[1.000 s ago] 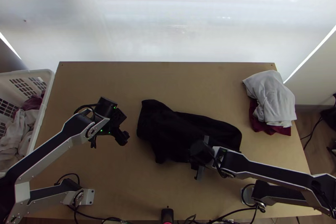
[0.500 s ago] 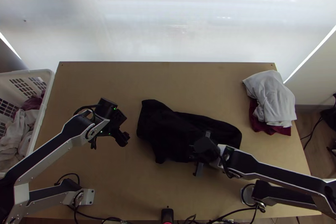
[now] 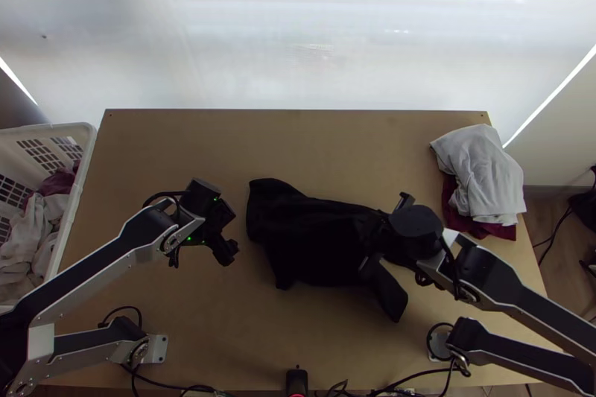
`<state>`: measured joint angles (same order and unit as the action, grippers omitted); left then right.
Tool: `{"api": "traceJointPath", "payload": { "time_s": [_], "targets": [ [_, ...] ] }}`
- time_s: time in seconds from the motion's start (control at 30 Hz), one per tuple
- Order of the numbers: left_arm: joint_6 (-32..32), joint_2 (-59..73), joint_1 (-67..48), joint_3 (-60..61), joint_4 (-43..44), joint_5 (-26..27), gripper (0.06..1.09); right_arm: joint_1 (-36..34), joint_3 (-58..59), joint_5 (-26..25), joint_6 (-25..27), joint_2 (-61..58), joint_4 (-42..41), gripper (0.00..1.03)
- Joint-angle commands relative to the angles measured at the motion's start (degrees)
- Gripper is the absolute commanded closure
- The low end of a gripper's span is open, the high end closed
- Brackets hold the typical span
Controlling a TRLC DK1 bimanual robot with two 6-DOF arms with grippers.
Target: Fold the t-shirt
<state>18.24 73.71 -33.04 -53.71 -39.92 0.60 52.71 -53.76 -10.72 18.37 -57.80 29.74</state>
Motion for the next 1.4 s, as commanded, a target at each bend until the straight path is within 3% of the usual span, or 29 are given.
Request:
{"api": "traceJointPath", "payload": {
  "time_s": [0.0,0.27,0.53,0.9,1.07,1.2,1.37],
  "targets": [
    [0.1,2.3,-3.4,-0.8,2.7,-1.6,0.11,-7.4,-6.6,-0.1,0.3,2.8,4.1,1.00],
    [0.0,6.8,-9.2,-2.5,7.0,-3.6,0.11,-13.6,-8.2,-0.2,0.8,5.9,6.4,1.00],
    [0.2,11.0,-15.4,-5.2,8.9,-4.5,0.11,-30.6,-10.3,-0.4,4.1,6.7,5.7,1.00],
    [-0.9,17.9,-21.2,-9.5,14.3,-6.4,0.11,-45.8,-8.8,-0.5,6.8,5.5,2.1,1.00],
    [-1.5,22.7,-24.5,-13.3,18.8,-10.5,0.11,-47.7,-7.9,-0.4,7.2,6.2,1.4,1.00],
    [-1.1,26.3,-24.6,-17.0,22.4,-10.9,0.11,-47.6,-6.8,-0.4,7.4,8.1,1.7,1.00],
    [5.5,29.5,-26.4,-17.5,32.8,-15.6,0.11,-47.1,-6.3,-0.4,7.6,9.6,2.5,1.00]
  ]
}}
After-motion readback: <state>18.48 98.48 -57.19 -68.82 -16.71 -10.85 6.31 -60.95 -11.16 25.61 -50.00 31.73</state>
